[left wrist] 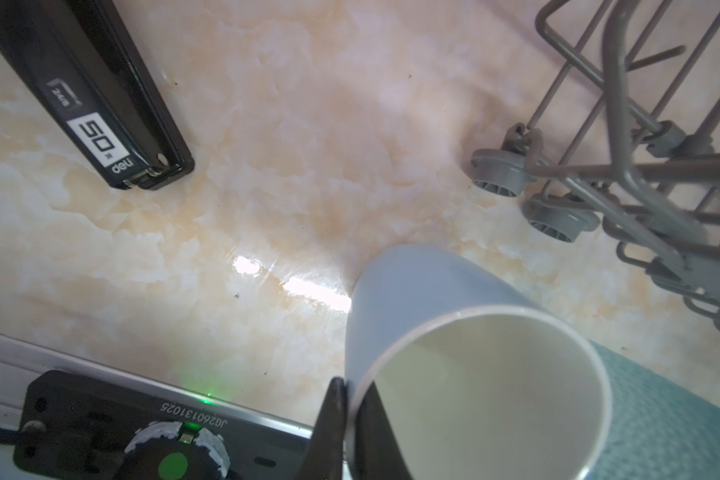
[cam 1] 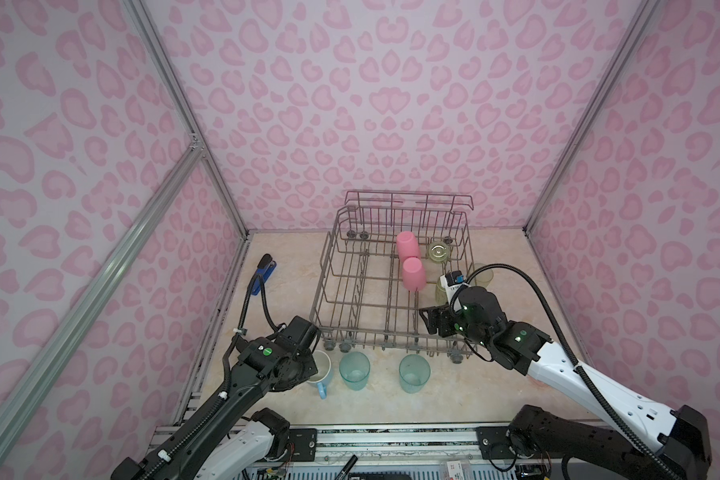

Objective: Load the cups into the dish rack
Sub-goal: 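Close left gripper on the rim of the light blue mug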

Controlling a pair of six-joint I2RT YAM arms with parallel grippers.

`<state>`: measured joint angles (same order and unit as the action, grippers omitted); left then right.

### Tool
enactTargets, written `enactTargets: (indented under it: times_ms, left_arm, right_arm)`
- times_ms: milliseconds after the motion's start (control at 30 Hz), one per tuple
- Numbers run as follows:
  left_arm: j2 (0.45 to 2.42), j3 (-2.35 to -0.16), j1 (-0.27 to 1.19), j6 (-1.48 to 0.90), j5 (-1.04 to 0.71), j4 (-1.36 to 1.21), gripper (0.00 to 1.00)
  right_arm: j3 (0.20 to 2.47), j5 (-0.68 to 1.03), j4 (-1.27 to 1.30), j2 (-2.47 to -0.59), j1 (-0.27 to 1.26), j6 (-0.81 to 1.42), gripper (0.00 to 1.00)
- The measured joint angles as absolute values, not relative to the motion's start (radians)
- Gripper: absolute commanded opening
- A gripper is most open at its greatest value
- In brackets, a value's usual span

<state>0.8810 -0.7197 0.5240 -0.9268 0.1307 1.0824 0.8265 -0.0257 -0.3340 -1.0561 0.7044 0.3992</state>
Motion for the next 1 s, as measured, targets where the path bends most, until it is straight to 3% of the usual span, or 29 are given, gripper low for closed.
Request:
enactTargets:
  times_ms: [400,567,1000]
  left_arm:
    - [0.892,-0.714,0.53,-0.94,0.127,1.065,0.3]
    - [0.918,-0.72,0.53,-0.936,0.131,1.046,0.3]
    - [0.979,-0.709,0.534,-0.921,0.131,1.018,0.15]
  right_arm:
    - [0.828,-0.025,-0.32,-1.071,0.705,0.4,0.85]
    - [0.828,-0.026,-0.319,-1.066,0.705,0.407,0.85]
    - [0.819,-0.026,-0.312,-1.064,0.705,0.411,0.85]
